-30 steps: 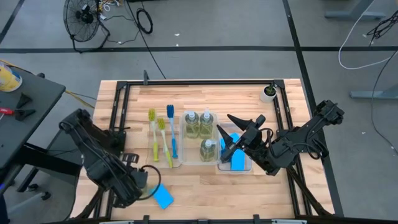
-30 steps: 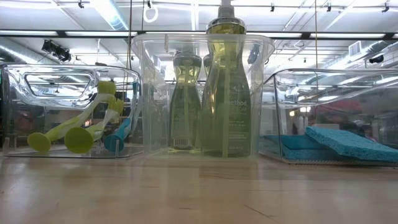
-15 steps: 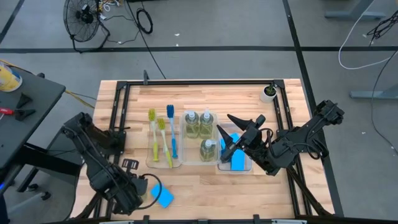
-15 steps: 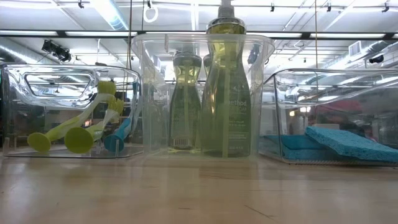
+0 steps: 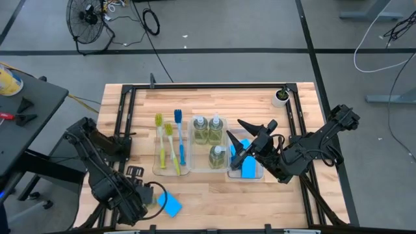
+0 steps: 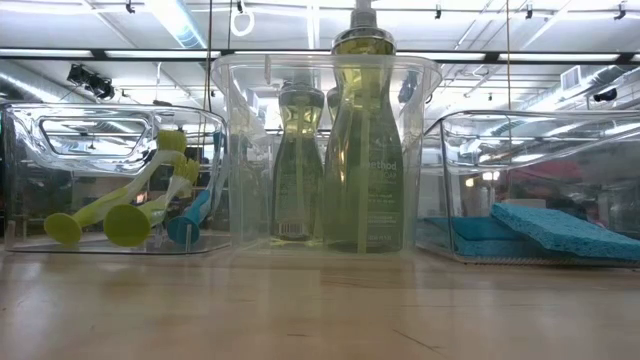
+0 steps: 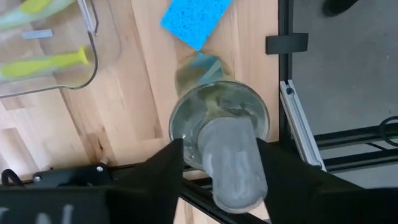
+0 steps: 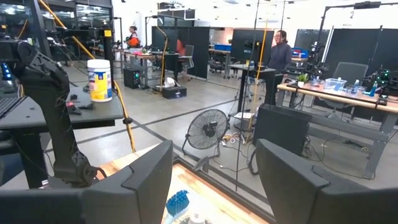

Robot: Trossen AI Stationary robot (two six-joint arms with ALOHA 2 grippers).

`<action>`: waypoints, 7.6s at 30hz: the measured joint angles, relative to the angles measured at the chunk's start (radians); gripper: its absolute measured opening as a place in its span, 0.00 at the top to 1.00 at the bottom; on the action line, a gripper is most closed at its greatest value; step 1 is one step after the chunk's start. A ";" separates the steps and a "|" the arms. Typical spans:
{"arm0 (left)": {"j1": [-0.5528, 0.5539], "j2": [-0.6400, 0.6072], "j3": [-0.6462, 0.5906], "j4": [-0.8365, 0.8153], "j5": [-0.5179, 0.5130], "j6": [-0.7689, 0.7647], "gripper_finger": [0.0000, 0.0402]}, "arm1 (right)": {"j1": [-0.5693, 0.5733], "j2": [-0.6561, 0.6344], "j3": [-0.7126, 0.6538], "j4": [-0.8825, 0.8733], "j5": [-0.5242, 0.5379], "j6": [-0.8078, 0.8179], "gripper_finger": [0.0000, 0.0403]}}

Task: Pick & Place Kitchen Sink Supplies
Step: Put the transparent dishwashing liquid dispenser into the middle transparent bin

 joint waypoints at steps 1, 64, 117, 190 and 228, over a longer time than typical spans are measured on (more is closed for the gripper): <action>0.000 0.000 0.000 -0.001 0.000 0.000 0.50 | 0.000 0.000 0.000 0.000 0.000 0.000 0.43; -0.105 -0.542 -0.443 0.110 -0.086 0.144 0.55 | 0.015 0.000 0.000 0.000 0.003 0.026 0.43; -0.138 -1.049 -0.787 0.702 -0.319 0.373 0.26 | 0.012 0.000 0.000 0.000 -0.102 0.079 0.43; -0.236 -0.830 -1.144 1.384 -0.450 0.368 0.66 | 0.012 0.000 0.000 0.000 -0.105 0.070 0.43; -0.147 -0.830 -0.893 1.301 -0.604 0.350 0.70 | 0.012 0.000 0.000 0.000 -0.152 0.082 0.43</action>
